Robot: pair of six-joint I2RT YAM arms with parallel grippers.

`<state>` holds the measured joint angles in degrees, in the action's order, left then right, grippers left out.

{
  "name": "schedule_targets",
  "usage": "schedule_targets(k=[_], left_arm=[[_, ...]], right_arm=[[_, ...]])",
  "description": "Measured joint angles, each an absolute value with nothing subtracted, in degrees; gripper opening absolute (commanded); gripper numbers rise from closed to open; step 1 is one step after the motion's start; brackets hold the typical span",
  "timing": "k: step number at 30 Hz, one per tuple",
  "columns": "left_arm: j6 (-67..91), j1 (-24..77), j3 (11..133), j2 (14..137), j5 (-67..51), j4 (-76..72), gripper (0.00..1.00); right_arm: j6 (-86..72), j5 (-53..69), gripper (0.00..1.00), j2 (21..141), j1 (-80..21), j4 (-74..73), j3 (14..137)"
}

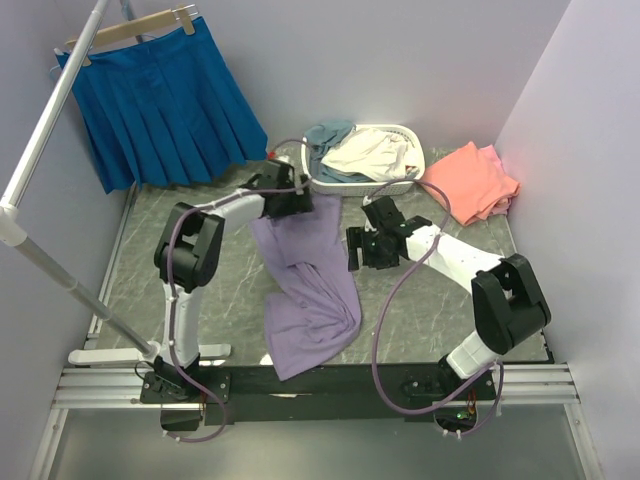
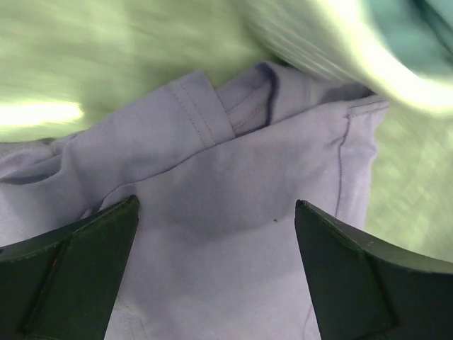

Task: Fold and stack the t-shirts
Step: Fold the tshirt

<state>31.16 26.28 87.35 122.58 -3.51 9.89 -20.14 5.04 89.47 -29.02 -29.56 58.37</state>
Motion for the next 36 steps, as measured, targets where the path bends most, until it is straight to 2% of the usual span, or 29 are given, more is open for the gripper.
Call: schedule_targets(k=[9, 13, 19, 20, 21, 25, 27, 32, 36], left_arm=[[28.71, 17.19, 93.45, 125.21, 3.81, 16.49, 0.99], [26.24, 14.94, 103.15, 130.61, 5.02, 21.52, 0.99], [21.63, 12.99, 125.25, 142.21, 7.35, 27.05, 1.0], [21.12, 12.78, 126.63, 142.69, 7.42, 27.27, 0.99], [20.4, 12.51, 127.81, 143.11, 7.4, 27.4, 0.99], [18.11, 11.75, 131.33, 143.39, 6.9, 28.95, 1.0], [17.72, 11.6, 130.45, 142.54, 6.0, 28.29, 0.99], [19.0, 11.84, 112.66, 131.98, -0.54, 26.61, 0.99], [21.15, 12.56, 106.98, 126.21, -6.76, 27.11, 0.99]], right_arm=[[-20.1, 5.91, 0.85, 93.47, -31.03, -29.61, 58.98], [-19.86, 7.16, 0.86, 95.04, -31.27, -29.56, 60.38], [-18.48, 8.91, 0.87, 96.73, -31.33, -29.65, 61.58], [-18.2, 9.28, 0.9, 96.79, -31.35, -29.67, 61.6], [-17.96, 9.72, 0.99, 96.82, -31.35, -29.67, 61.63], [-17.1, 10.92, 1.0, 96.82, -31.53, -29.76, 61.63], [-16.99, 11.46, 1.0, 96.82, -31.79, -29.76, 61.63], [-16.82, 12.03, 1.0, 96.92, -32.38, -29.71, 61.65], [-16.78, 12.14, 1.0, 97.32, -32.4, -29.71, 61.78]])
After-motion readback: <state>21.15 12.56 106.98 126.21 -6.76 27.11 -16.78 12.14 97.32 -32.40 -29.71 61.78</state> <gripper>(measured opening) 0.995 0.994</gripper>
